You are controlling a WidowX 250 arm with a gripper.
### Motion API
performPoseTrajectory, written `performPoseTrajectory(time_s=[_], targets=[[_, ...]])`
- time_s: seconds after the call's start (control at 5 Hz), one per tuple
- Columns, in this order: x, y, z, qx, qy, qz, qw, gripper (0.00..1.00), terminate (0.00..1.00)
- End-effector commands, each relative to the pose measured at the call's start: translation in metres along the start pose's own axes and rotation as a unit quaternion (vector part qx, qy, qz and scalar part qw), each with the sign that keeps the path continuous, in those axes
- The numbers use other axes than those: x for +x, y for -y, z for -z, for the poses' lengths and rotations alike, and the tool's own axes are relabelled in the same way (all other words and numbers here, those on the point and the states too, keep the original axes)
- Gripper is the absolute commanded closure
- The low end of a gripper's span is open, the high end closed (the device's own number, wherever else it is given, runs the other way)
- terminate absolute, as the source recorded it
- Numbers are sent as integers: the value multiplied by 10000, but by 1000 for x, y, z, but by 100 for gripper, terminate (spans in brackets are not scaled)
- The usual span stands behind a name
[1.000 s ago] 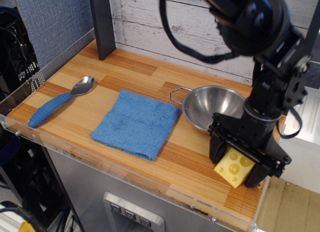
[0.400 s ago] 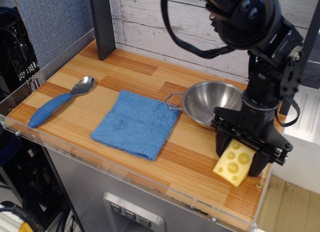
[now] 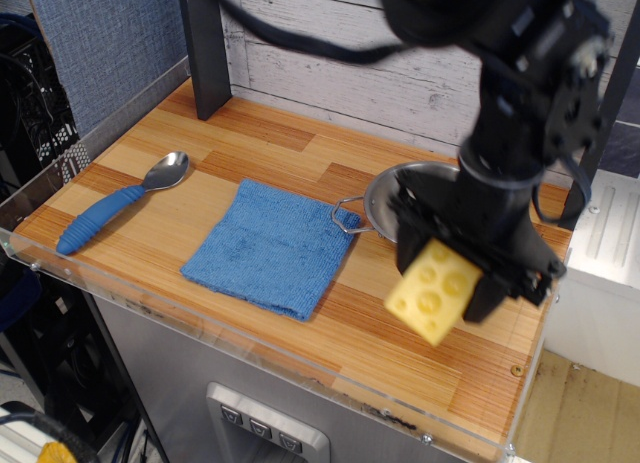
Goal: Move the cheese to behind the blue cloth and spoon
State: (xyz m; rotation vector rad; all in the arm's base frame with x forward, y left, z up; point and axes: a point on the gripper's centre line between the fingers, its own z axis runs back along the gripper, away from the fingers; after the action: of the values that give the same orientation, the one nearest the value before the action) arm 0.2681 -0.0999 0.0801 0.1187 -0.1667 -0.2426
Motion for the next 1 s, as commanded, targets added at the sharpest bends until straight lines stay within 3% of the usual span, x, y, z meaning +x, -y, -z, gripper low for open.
performPoseTrajectory(time_s=[0.0, 0.4, 0.6, 0.8], targets=[[22, -81, -38, -22, 413, -819, 9958, 100, 0], [53, -183, 12, 33, -118, -1452, 9893, 100, 0], [58, -213, 26, 48, -225, -1572, 9873, 100, 0], [56, -233, 26, 254, -127, -1525, 9879, 100, 0]])
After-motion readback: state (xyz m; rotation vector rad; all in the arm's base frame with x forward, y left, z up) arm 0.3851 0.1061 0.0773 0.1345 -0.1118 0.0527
